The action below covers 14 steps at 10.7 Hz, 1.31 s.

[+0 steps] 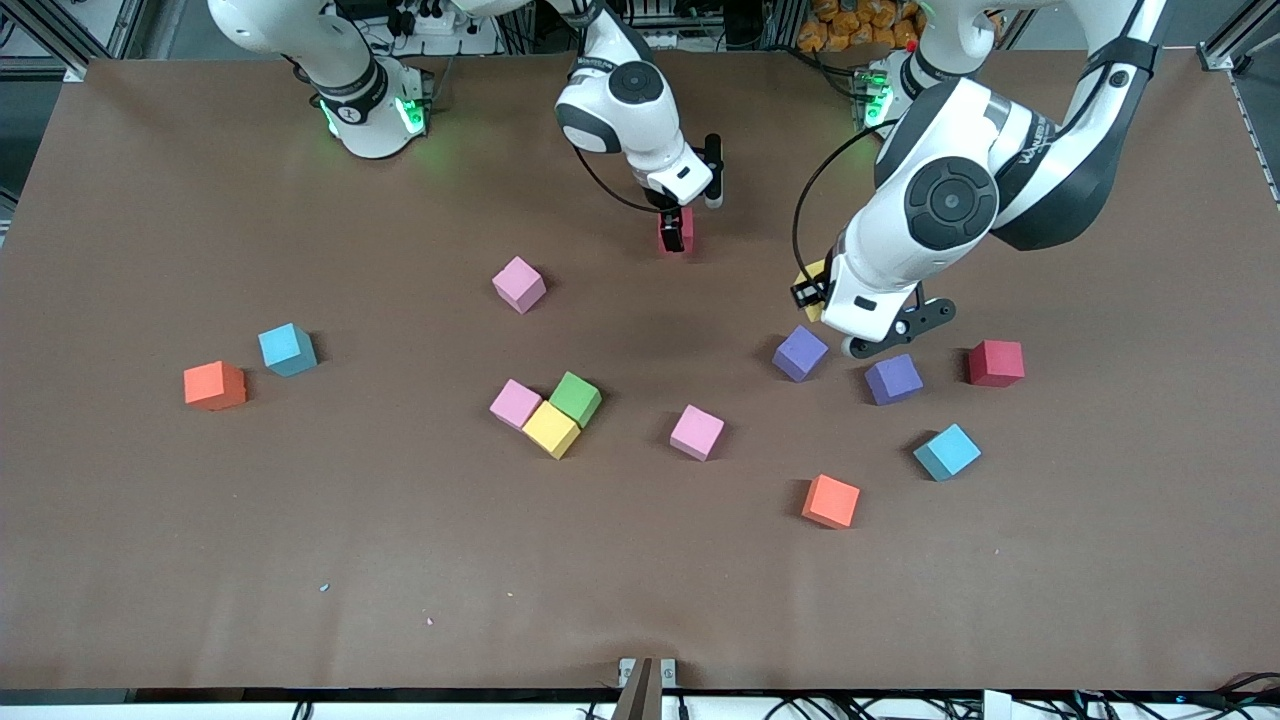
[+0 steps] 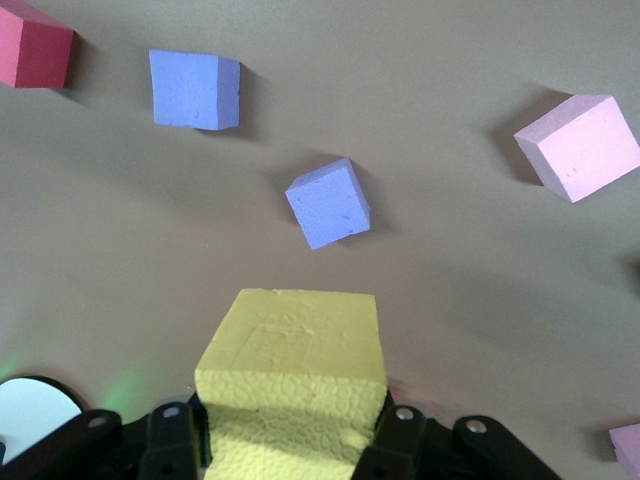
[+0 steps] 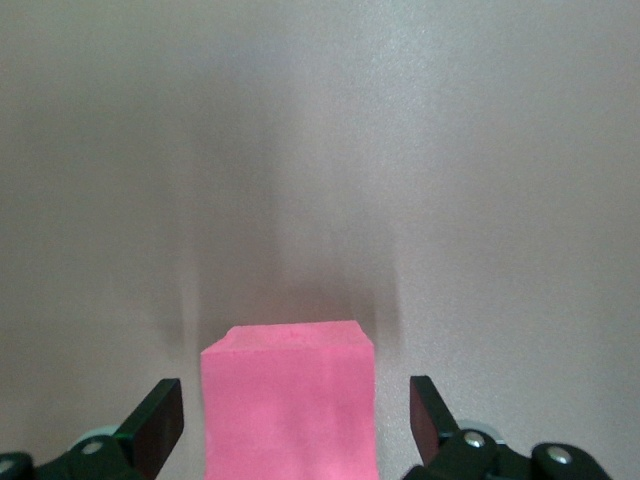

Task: Arrange 11 blocks into digit 3
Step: 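Carry the red cube to the table middle and release it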

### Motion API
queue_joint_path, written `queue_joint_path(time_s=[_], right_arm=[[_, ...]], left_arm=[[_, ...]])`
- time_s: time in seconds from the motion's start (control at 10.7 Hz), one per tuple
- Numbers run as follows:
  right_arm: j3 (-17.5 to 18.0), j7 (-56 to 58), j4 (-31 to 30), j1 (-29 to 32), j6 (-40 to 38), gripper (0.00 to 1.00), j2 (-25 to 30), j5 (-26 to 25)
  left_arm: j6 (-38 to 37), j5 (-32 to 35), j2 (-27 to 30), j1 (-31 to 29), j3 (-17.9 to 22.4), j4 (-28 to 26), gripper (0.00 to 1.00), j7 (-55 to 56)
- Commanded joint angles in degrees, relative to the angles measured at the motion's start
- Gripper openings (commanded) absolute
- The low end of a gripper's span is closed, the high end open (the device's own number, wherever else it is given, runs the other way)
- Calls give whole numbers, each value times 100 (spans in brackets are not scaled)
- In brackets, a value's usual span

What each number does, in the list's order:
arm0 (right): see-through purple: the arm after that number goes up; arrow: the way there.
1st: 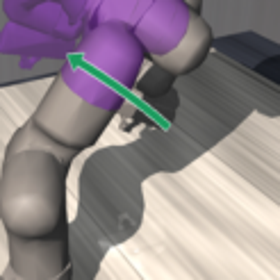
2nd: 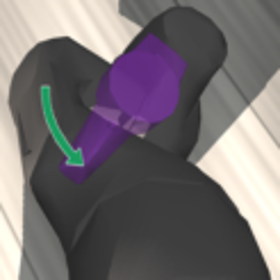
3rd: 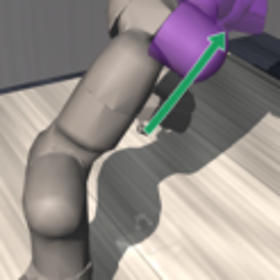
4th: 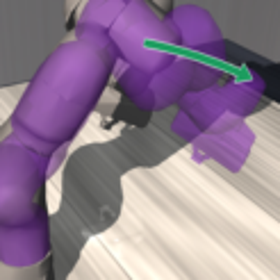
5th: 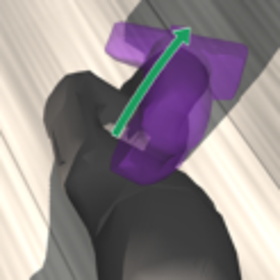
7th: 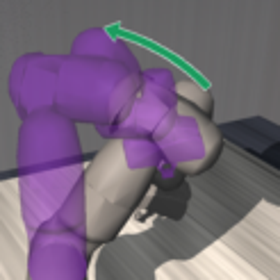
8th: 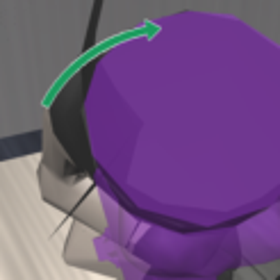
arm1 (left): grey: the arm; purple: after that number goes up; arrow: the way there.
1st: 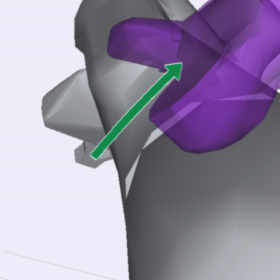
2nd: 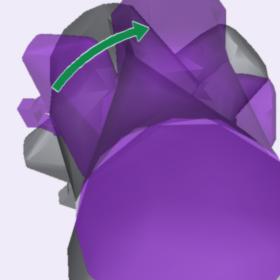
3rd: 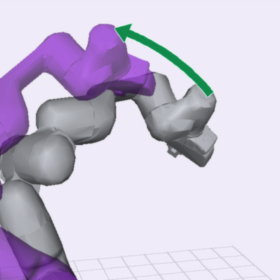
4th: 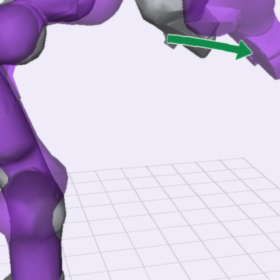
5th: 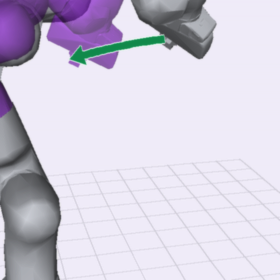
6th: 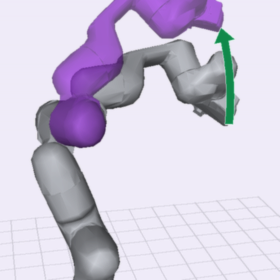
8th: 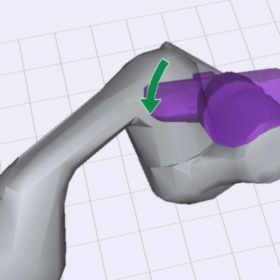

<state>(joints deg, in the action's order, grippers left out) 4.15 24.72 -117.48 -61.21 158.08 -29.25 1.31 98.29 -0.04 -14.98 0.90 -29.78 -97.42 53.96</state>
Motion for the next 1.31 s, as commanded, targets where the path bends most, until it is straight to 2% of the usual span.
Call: queue_joint_path(time_s=[0.0,0.19,0.56,0.84,1.12,1.22], right_arm=[[-2,15,76,39,-76,100,95,-43],[15,15,32,74,-180,100,270,-34],[33,32,41,205,-935,100,701,-17],[-10,59,32,512,-1892,100,1201,-17],[-37,138,84,1179,-2709,100,1422,-17],[-229,147,259,1260,-3130,100,1466,-26]], left_arm=[[-143,-23,-66,-20,-19,162,0,114],[-143,-31,-75,-20,-19,162,0,194],[-126,-31,-215,77,-27,118,0,1151],[-126,-40,-225,76,-27,74,0,1178],[-126,-49,-233,50,-27,74,0,1266],[-100,-66,-233,59,-36,74,0,1397]])
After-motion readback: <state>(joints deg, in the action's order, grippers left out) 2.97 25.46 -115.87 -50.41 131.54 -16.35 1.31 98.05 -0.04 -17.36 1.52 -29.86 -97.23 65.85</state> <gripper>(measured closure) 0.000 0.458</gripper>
